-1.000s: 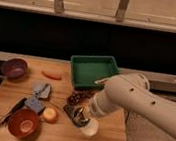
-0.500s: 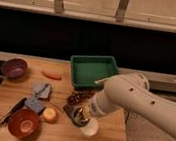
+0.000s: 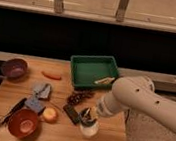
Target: Stack cups into tray
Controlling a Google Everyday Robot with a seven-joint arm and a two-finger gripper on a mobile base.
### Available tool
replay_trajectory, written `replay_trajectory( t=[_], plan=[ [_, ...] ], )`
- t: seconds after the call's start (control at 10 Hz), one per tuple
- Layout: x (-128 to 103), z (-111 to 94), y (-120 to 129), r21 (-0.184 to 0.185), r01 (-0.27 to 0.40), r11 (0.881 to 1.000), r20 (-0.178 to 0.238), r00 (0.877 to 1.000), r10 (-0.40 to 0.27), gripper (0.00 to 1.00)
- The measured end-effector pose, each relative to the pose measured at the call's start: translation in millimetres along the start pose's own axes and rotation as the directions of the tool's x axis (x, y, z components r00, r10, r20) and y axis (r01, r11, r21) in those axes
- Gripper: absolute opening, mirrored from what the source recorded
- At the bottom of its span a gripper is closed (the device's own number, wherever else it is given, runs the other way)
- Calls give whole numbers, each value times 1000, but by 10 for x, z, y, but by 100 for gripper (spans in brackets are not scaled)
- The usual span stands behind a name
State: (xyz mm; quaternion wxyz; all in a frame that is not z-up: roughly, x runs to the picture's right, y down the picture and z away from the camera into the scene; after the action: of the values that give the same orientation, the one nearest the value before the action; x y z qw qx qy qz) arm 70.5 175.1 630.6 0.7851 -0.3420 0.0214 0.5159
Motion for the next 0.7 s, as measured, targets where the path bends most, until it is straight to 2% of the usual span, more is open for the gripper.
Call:
replay_trajectory(
  t=[0.2, 0.5, 0.7],
  plan=[
    [17, 46, -117, 6, -36, 999, -3, 999, 36, 0],
    [16, 239, -213, 11, -63, 998, -33, 997, 63, 1],
    [42, 293, -265, 17, -83, 996, -51, 995, 83, 18]
  ],
)
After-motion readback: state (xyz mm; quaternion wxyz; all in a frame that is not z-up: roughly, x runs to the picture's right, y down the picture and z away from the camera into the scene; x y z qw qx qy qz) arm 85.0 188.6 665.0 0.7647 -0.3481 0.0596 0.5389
